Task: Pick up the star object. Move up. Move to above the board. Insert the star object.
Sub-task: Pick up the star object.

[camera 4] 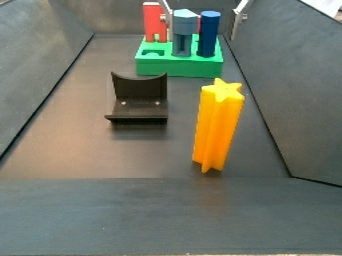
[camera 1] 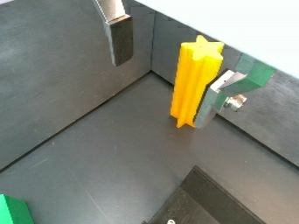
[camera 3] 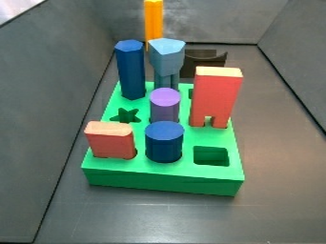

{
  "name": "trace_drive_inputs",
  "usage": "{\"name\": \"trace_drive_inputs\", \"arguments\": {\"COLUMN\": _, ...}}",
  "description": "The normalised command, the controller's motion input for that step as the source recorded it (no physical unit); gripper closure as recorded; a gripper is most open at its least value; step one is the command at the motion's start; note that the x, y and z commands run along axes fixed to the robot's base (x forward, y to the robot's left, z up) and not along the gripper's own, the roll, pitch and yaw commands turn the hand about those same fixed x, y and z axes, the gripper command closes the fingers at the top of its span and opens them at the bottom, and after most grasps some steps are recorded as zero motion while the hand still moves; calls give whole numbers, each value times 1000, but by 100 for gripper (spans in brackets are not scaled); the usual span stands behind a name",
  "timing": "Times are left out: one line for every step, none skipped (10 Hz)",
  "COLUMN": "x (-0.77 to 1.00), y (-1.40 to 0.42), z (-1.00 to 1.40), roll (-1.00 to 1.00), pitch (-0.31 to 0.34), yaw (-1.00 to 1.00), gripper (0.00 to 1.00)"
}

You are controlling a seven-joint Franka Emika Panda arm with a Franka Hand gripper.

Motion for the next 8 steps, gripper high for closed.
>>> {"name": "trace_drive_inputs", "arguments": {"x": 0, "y": 0, "z": -37, "roll": 33, "pitch": 0, "yaw": 0, "gripper": 0}}
{"name": "trace_drive_inputs", "arguments": {"x": -494, "y": 489, "z": -143, "roll": -6, "pitch": -106, "yaw": -346, "gripper": 0}}
{"name": "trace_drive_inputs", "arguments": {"x": -69, "y": 920, "z": -234, "roll": 0, "pitch": 0, "yaw": -37, "gripper": 0}}
{"name": "trace_drive_inputs", "arguments": {"x": -203, "y": 1000, "z": -326, "roll": 0, "pitch": 0, "yaw": 0, "gripper": 0}}
{"name": "trace_drive_inputs", "arguments": {"x": -206, "y": 1000, "z": -309, "roll": 0, "pitch": 0, "yaw": 0, "gripper": 0}}
{"name": "trace_drive_inputs", "arguments": {"x": 0, "y": 1000, "z": -271, "roll": -36, "pitch": 0, "yaw": 0, "gripper": 0}}
{"name": "trace_drive_inputs", "arguments": {"x": 0, "y": 1000, "z": -254, "roll": -36, "pitch": 0, "yaw": 0, "gripper": 0}}
{"name": "trace_drive_inputs", "arguments": {"x": 57, "y": 1000, "z": -214, "roll": -59, "pitch": 0, "yaw": 0, "gripper": 0}}
